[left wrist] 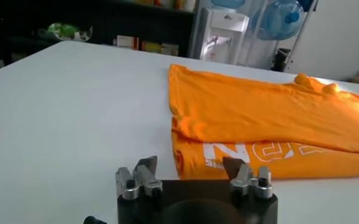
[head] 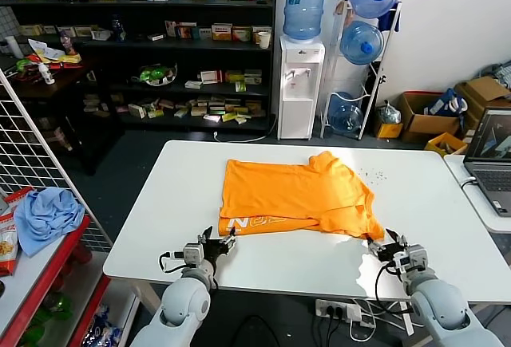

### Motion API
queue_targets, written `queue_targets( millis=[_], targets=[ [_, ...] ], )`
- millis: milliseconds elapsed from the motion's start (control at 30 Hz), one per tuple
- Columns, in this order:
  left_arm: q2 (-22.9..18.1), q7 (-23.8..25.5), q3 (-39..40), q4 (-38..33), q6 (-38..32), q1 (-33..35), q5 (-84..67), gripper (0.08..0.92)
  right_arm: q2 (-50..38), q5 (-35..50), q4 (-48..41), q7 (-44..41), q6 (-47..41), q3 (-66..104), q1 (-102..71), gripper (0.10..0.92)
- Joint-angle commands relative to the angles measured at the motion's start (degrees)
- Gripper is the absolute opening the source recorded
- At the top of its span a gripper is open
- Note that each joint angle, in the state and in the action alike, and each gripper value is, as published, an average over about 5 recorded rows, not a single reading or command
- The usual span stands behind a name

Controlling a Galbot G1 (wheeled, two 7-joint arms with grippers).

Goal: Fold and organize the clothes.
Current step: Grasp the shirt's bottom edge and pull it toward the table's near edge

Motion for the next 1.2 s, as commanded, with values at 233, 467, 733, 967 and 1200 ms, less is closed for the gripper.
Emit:
queue_targets(
  millis=[233, 467, 733, 967, 1200],
  targets=[
    [0.38, 0.64, 0.07, -0.37, -0.48, 1.24, 0.52, 0.429, -0.21, 0.95, -0.38, 1.25, -2.05, -0.22, -0.6, 0.308],
    [1.23, 0.75, 0.28, -3.11, -0.38, 2.72, 0.12, 0.23, -1.49, 1.47, 4.46, 2.42, -3.18, -0.04, -3.28, 0.137],
    [5.53, -0.19, 0.37, -8.81, 1.13, 5.24, -1.96, 0.092, -3.98, 3.11, 12.1, 4.0, -4.43, 1.68, -9.65, 0.127],
    [9.28, -1.47, 0.44, -14.7, 2.44, 10.39, -2.63, 0.092, -5.54, 2.22, 19.8, 6.68, -6.38, 2.08, -18.33, 0.127],
    [10.8, -1.96, 0.44, -18.25, 2.78, 15.19, -2.15, 0.092, -4.88, 1.6, 24.01, 7.6, -7.46, 3.4, -24.77, 0.126]
  ],
)
